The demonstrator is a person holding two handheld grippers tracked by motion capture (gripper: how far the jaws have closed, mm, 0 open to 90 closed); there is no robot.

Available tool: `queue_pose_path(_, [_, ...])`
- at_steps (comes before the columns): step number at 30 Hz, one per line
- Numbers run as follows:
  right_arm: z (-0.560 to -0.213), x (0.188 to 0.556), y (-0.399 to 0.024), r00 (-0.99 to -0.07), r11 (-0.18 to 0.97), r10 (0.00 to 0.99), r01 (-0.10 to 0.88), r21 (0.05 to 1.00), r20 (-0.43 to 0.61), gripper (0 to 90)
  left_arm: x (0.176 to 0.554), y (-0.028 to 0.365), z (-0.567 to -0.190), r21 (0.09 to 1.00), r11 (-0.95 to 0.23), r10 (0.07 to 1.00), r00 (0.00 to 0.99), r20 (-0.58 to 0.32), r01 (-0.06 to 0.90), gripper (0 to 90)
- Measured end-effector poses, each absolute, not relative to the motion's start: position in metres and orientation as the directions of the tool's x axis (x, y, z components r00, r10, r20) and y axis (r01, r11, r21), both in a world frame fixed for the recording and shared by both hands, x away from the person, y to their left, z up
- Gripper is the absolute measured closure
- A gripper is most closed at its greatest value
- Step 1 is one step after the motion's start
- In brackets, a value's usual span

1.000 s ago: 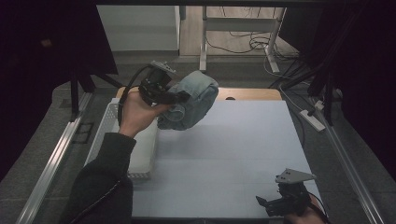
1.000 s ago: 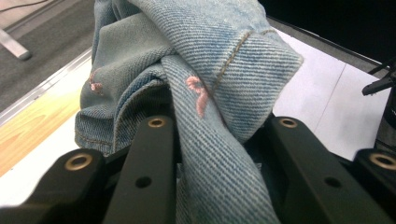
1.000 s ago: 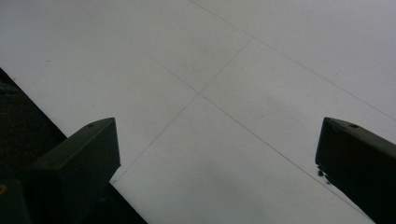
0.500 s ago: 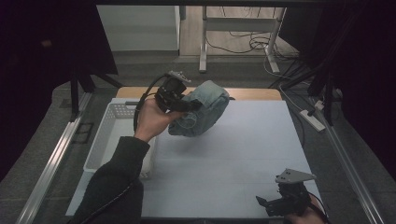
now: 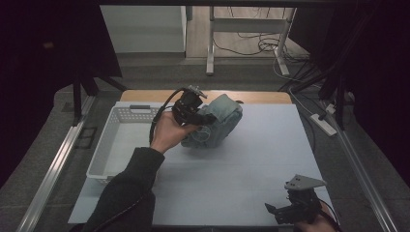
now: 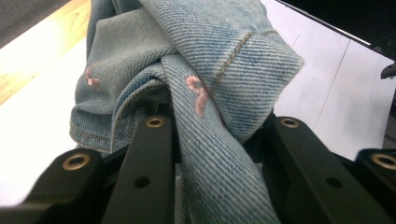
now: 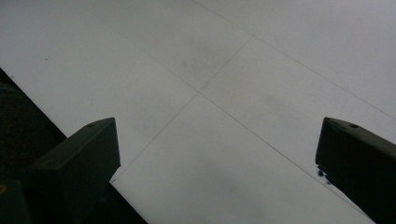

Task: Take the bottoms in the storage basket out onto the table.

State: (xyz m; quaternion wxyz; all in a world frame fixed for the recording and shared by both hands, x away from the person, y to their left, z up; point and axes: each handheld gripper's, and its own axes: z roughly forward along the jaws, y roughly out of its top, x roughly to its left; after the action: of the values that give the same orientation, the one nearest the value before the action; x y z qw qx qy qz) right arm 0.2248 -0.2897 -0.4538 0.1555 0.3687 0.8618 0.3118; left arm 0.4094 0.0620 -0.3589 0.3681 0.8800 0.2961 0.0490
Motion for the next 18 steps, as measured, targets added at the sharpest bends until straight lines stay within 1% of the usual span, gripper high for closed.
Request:
queue_pose_path(12, [-0.454, 0.224, -0.289, -0.683, 0.537, 0.73, 0.537, 0.651, -0.038, 0.1, 0.414, 0.059, -0.386, 0.668, -0.541, 0.562, 0.811, -0.163, 0.51, 69.1])
queue_pose_path(18, [-0.454, 0.225, -0.289, -0.685, 0.541, 0.728, 0.537, 0.647, -0.039, 0.0, 0.413, 0.058, -0.399, 0.661, -0.547, 0.562, 0.811, -0.163, 0.513, 68.6])
